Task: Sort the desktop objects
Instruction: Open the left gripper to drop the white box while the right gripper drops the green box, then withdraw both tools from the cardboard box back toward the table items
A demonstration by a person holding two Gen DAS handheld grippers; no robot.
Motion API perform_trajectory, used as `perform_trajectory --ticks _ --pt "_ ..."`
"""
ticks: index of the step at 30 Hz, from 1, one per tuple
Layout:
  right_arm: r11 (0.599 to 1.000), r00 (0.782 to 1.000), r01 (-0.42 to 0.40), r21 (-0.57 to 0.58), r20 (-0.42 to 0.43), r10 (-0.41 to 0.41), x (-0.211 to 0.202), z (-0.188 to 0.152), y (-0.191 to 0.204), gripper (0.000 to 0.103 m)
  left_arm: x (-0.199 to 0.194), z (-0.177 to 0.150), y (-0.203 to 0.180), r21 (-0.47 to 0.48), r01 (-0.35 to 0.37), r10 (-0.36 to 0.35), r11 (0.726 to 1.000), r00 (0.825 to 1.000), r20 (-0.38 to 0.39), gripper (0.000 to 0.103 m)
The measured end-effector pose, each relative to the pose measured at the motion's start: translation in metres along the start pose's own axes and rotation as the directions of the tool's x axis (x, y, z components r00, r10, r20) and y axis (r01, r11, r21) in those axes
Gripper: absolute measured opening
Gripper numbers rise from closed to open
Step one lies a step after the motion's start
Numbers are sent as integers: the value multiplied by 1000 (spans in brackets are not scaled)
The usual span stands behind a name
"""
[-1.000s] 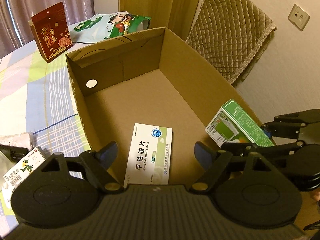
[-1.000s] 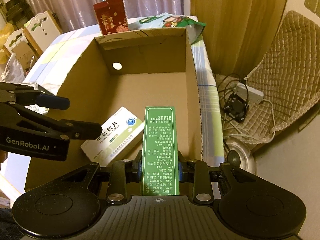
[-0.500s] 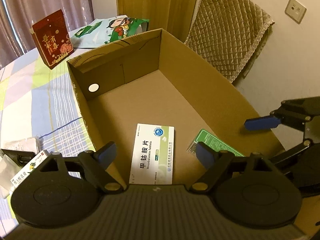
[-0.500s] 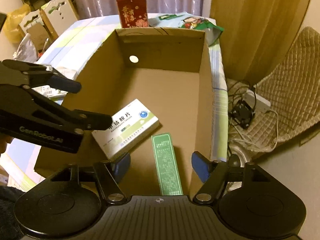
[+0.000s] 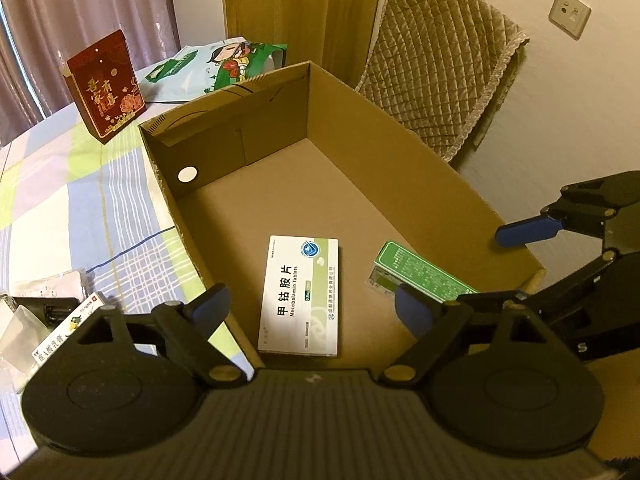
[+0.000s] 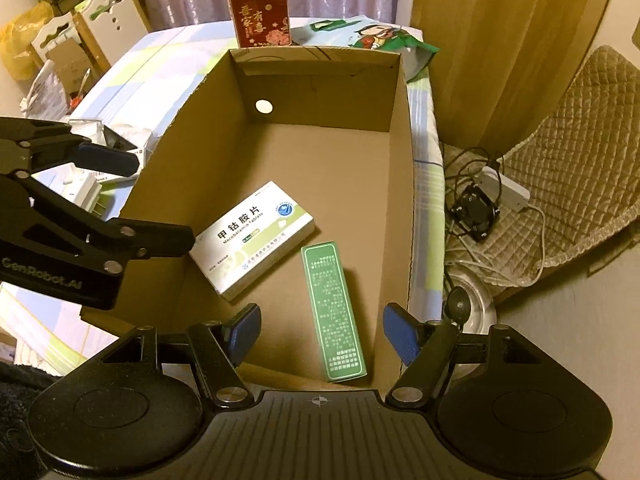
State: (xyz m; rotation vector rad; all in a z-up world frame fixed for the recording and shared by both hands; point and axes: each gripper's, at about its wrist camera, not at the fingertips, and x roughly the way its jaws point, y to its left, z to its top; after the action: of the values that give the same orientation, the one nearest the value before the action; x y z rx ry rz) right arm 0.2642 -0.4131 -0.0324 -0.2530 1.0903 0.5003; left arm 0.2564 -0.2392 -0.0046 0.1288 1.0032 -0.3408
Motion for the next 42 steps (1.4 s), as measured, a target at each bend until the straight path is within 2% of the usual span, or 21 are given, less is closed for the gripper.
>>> perform_trajectory --ticks 24,42 --pt "988 995 73 139 56 -82 -30 -17 39 71 -55 -29 10 67 70 -75 995 995 68 89" --pt "958 983 132 254 92 -160 -45 -25 99 71 -84 -62 54 129 124 -134 984 988 79 92"
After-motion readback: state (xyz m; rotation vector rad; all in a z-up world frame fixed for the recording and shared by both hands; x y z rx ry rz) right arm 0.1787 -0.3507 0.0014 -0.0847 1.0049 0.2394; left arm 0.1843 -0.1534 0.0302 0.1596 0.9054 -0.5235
